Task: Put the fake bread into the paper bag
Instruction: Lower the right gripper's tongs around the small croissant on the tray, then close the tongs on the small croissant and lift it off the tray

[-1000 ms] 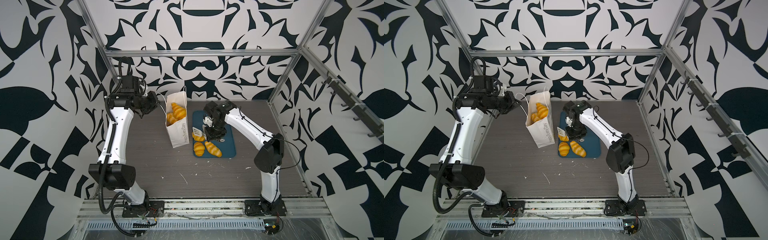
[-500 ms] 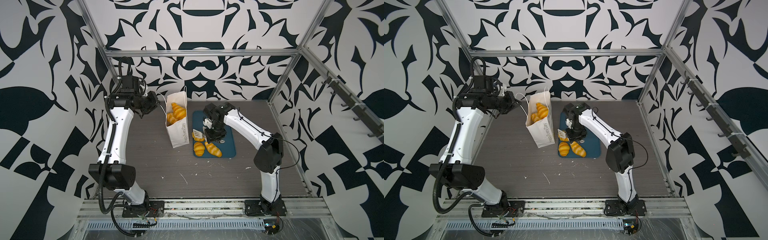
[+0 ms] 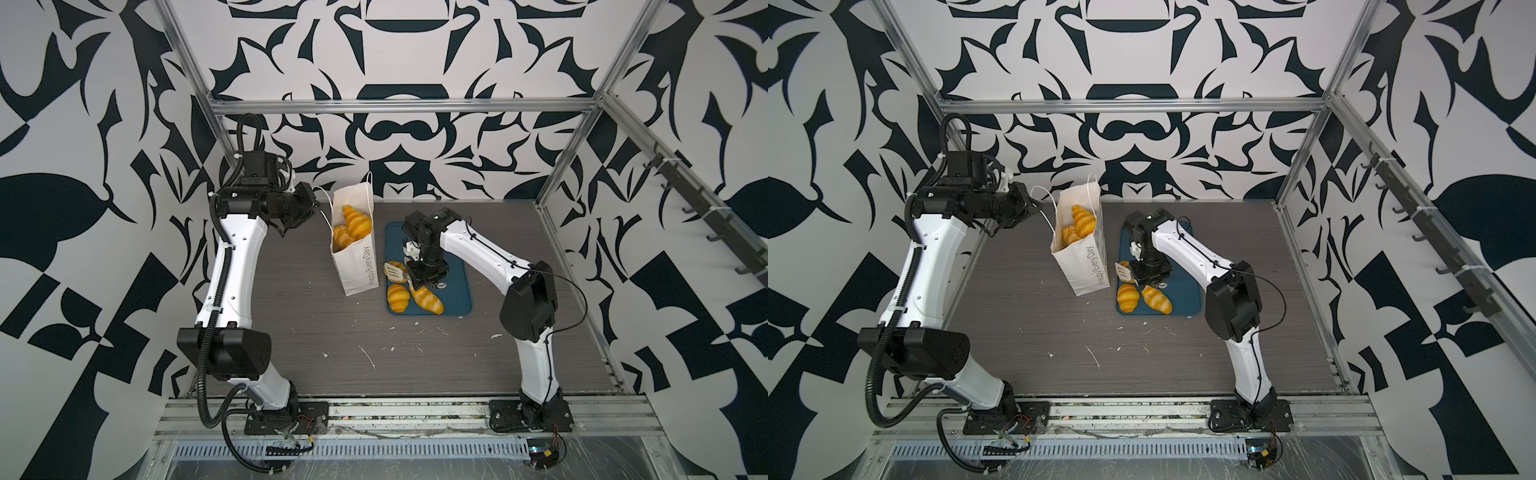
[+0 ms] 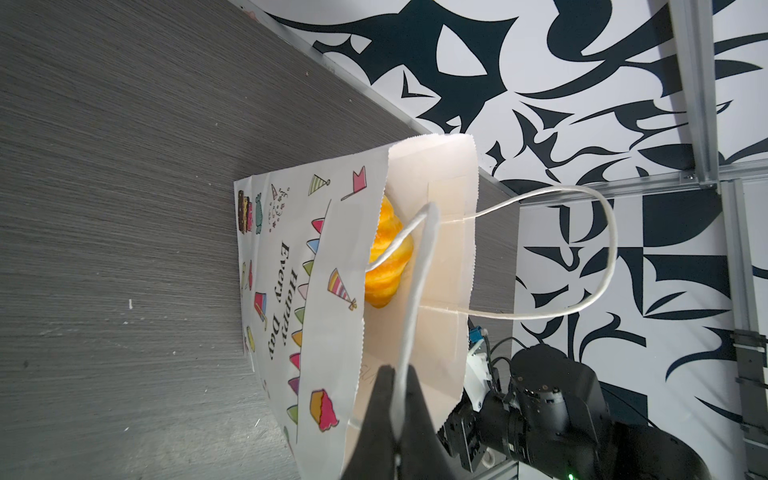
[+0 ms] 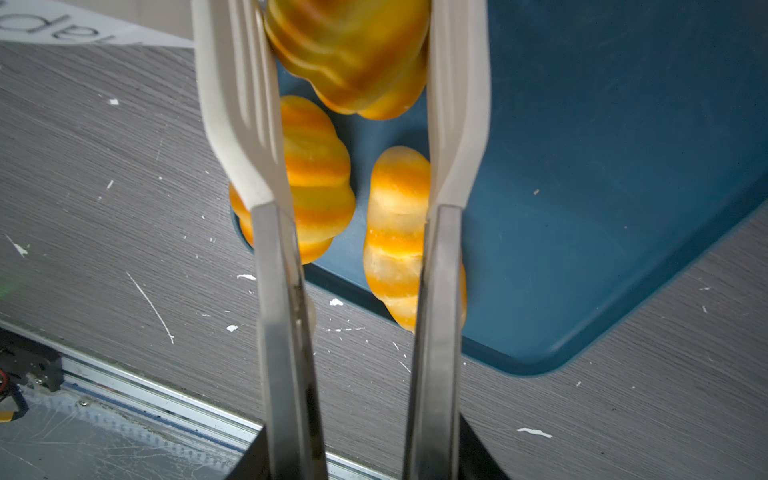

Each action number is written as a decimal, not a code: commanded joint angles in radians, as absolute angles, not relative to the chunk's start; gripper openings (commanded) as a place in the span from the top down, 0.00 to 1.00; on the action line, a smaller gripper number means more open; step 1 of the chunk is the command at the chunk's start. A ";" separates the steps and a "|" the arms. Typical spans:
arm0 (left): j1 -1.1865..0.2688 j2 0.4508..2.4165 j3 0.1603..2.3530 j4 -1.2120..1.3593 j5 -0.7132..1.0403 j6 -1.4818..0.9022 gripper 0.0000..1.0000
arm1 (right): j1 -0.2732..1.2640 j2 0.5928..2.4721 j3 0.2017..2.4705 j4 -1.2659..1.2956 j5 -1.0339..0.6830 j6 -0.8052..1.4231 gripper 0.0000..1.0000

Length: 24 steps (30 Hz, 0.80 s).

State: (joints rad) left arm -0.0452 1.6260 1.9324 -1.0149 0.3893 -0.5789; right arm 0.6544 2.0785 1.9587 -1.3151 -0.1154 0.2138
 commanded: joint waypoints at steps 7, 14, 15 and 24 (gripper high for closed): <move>-0.040 1.598 1.925 -1.036 0.399 -0.577 1.00 | 0.661 2.092 2.017 -1.315 -0.086 0.196 0.52; -0.039 1.598 1.923 -1.034 0.399 -0.579 1.00 | 0.663 2.099 2.018 -1.310 -0.092 0.192 0.53; -0.039 1.598 1.923 -1.034 0.399 -0.578 1.00 | 0.663 2.097 2.017 -1.309 -0.091 0.190 0.54; -0.039 1.600 1.924 -1.028 0.402 -0.581 1.00 | 0.663 2.067 2.010 -1.295 -0.070 0.187 0.62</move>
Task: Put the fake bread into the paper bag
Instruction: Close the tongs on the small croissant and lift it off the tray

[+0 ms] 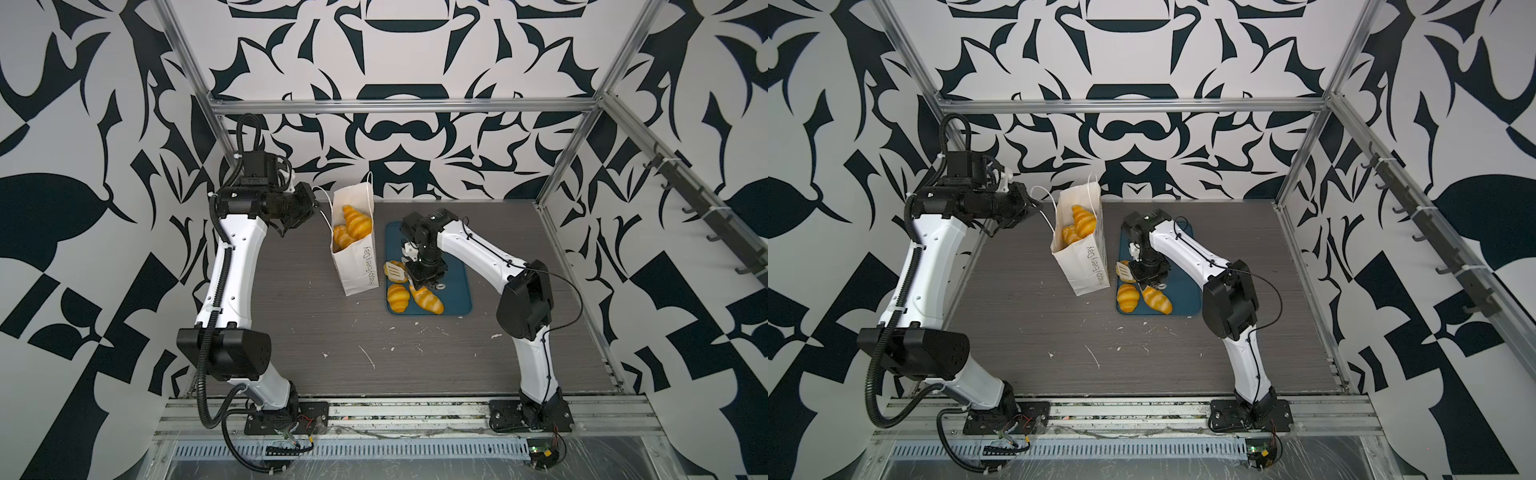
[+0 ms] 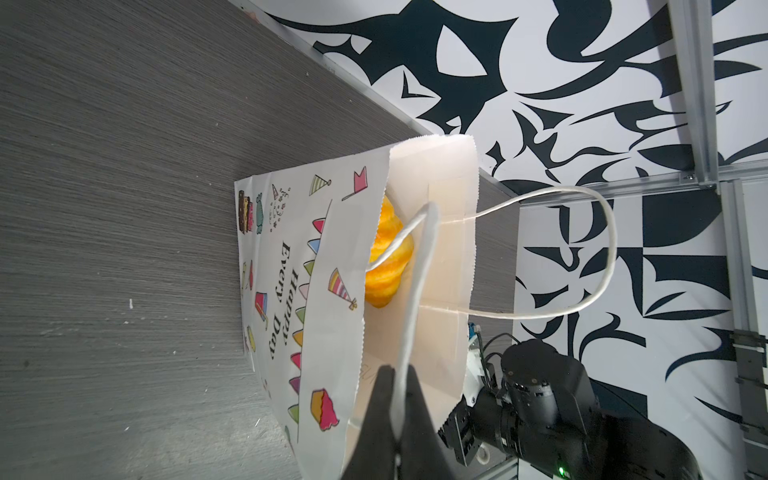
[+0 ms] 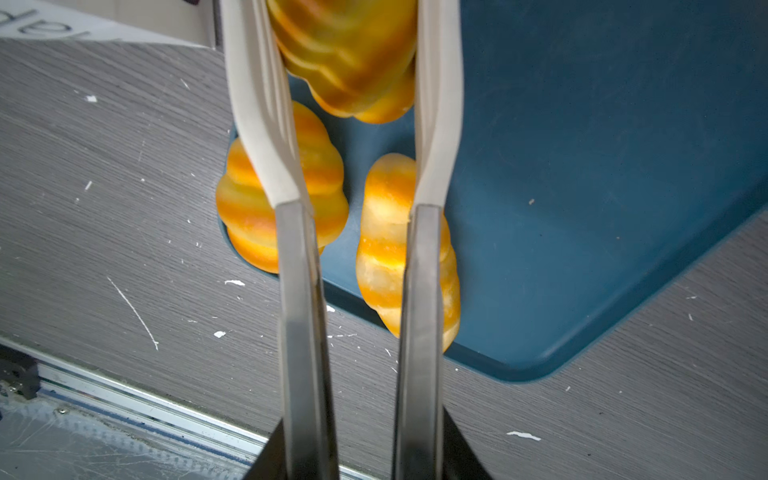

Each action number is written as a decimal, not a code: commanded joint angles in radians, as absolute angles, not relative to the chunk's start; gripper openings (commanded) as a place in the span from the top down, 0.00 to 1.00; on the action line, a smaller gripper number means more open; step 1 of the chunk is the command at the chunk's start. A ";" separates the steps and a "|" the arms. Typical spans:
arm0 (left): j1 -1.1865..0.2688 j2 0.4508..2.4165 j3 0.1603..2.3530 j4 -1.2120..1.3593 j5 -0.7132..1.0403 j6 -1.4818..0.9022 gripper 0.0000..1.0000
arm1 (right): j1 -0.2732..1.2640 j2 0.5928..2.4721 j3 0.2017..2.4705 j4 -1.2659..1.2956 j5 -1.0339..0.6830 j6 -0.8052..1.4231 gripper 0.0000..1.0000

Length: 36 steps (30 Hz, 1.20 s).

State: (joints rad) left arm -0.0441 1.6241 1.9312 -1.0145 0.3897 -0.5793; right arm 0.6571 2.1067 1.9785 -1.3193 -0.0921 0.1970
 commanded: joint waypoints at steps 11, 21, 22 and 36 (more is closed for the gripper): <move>-0.040 1.602 1.924 -1.024 0.403 -0.584 1.00 | 0.660 2.025 2.041 -1.287 -0.047 0.197 0.63; -0.039 1.611 1.931 -1.024 0.407 -0.583 1.00 | 0.650 2.019 2.152 -1.319 -0.043 0.212 0.63; -0.040 1.611 1.932 -1.023 0.408 -0.583 1.00 | 0.646 2.019 2.166 -1.323 -0.043 0.215 0.63; -0.039 1.622 1.944 -1.019 0.411 -0.586 1.00 | 0.601 2.054 2.447 -1.410 -0.057 0.281 0.63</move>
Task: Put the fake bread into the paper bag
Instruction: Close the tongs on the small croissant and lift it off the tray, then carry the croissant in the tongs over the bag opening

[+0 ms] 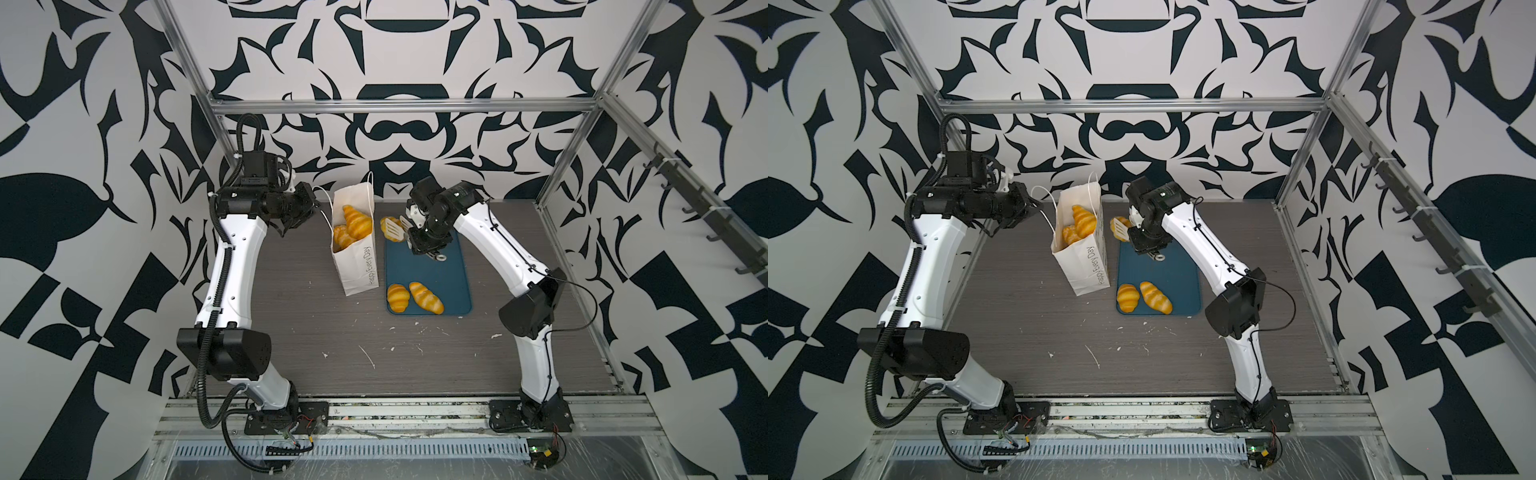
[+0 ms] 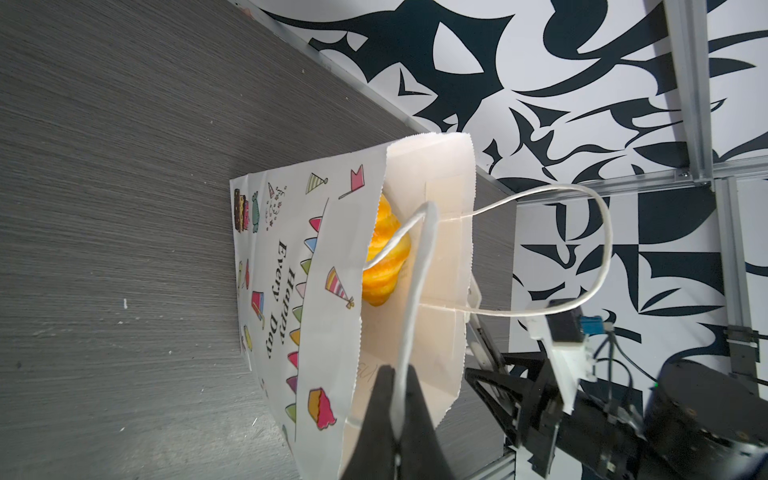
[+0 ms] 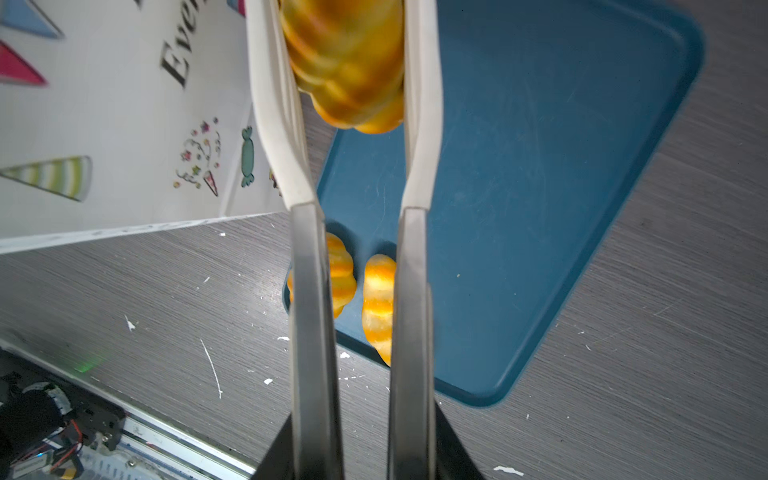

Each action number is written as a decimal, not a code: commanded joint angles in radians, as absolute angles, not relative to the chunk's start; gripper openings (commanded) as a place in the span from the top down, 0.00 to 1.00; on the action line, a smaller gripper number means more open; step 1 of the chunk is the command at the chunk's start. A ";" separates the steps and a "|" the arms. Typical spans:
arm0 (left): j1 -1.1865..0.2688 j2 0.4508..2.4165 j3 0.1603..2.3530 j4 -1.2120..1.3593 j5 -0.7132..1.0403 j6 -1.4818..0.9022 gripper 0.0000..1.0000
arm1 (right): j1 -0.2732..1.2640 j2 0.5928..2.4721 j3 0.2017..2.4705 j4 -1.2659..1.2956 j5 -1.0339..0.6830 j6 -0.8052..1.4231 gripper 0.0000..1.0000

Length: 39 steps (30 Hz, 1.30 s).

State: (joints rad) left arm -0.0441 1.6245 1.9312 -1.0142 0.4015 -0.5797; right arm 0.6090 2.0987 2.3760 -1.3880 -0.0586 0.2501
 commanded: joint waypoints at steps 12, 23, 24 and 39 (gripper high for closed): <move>-0.040 1.632 1.956 -1.018 0.411 -0.588 1.00 | 0.578 2.058 2.659 -1.420 -0.103 0.315 0.63; -0.039 1.622 1.943 -1.016 0.411 -0.586 1.00 | 0.578 1.952 2.579 -1.280 -0.142 0.321 0.63; -0.039 1.622 1.942 -1.016 0.410 -0.587 1.00 | 0.578 1.940 2.567 -1.267 -0.144 0.322 0.63; -0.039 1.619 1.938 -1.014 0.408 -0.592 1.00 | 0.580 1.768 2.378 -0.993 -0.314 0.321 0.63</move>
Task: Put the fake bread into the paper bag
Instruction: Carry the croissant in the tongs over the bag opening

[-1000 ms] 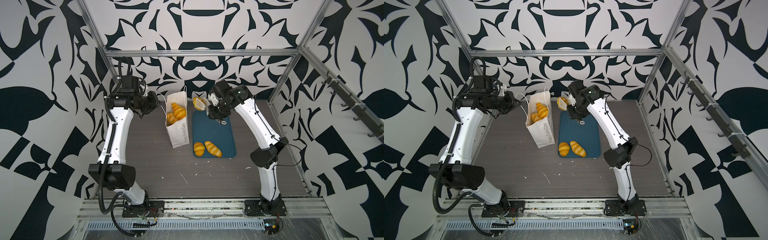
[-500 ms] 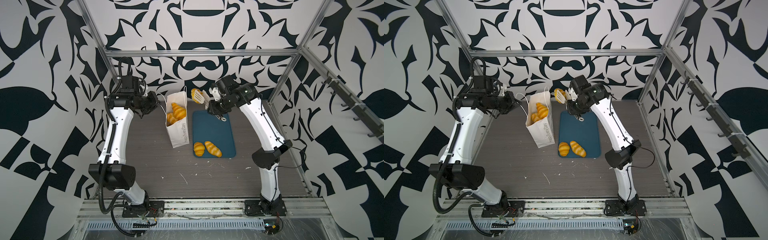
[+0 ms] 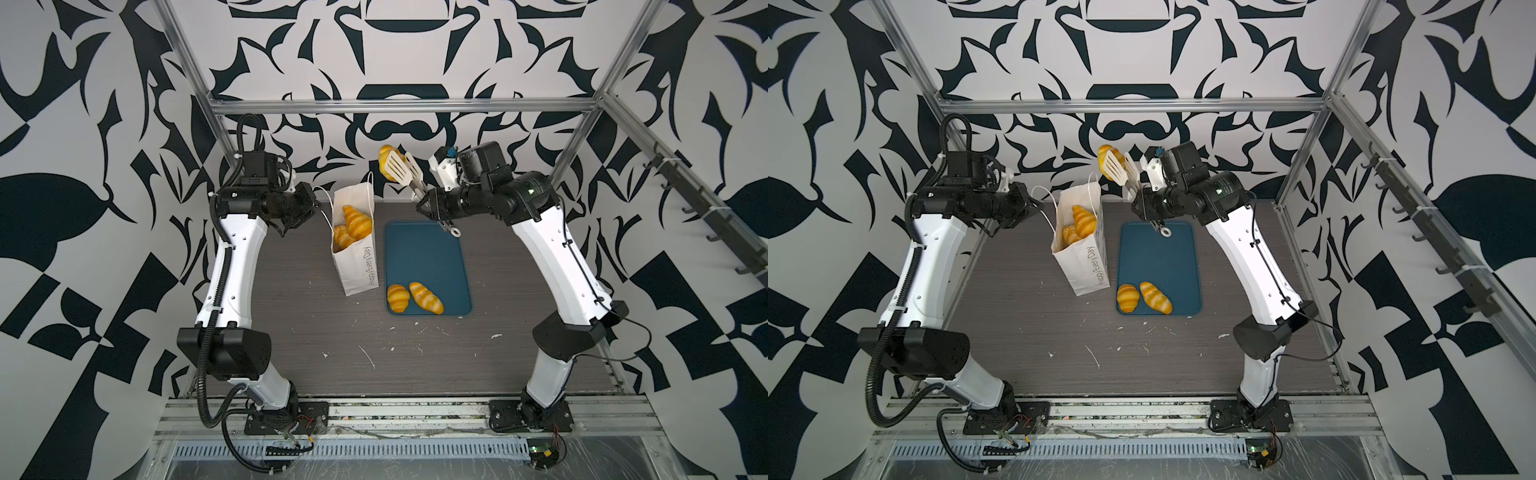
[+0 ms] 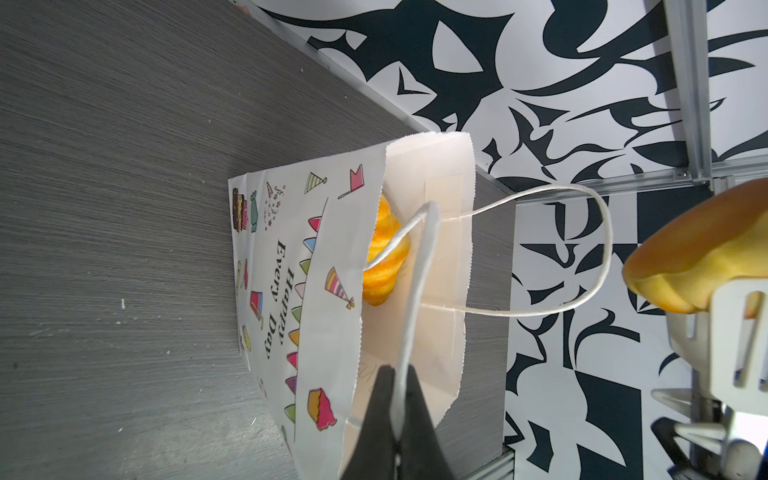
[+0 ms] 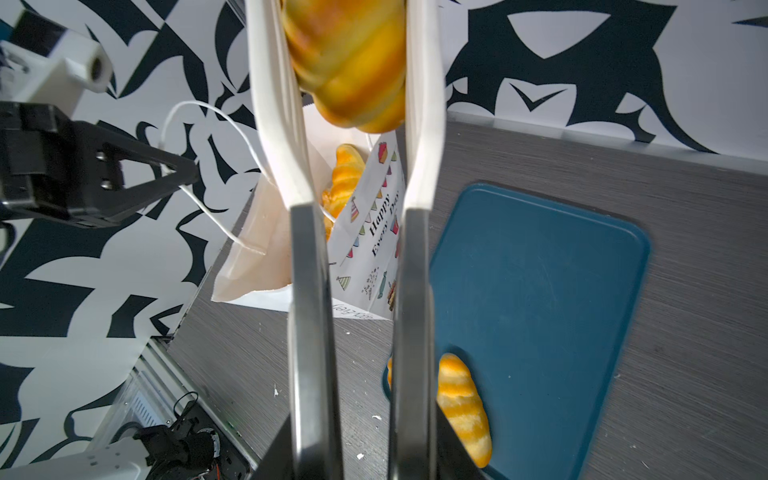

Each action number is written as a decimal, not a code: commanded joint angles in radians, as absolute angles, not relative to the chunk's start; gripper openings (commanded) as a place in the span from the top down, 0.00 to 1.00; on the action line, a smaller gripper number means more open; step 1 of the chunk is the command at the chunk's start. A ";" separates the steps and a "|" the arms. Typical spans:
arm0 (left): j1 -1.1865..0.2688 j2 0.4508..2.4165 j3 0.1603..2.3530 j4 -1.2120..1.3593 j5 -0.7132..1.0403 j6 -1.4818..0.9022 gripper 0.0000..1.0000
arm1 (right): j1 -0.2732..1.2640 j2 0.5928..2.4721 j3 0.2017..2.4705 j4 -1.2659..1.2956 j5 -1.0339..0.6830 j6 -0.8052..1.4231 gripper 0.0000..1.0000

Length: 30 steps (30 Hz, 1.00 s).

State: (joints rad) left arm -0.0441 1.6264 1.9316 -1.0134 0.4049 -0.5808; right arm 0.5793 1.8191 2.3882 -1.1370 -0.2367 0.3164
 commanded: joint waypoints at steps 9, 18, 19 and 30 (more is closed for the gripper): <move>-0.040 1.623 1.948 -1.017 0.408 -0.597 1.00 | 0.588 1.750 2.358 -0.909 -0.478 0.336 0.62; -0.040 1.623 1.950 -1.018 0.407 -0.600 1.00 | 0.631 1.823 2.426 -0.964 -0.584 0.321 0.61; -0.040 1.622 1.949 -1.019 0.407 -0.600 1.00 | 0.638 1.831 2.433 -0.976 -0.584 0.315 0.61; -0.040 1.607 1.931 -1.019 0.403 -0.600 1.00 | 0.668 1.835 2.375 -1.006 -0.574 0.302 0.62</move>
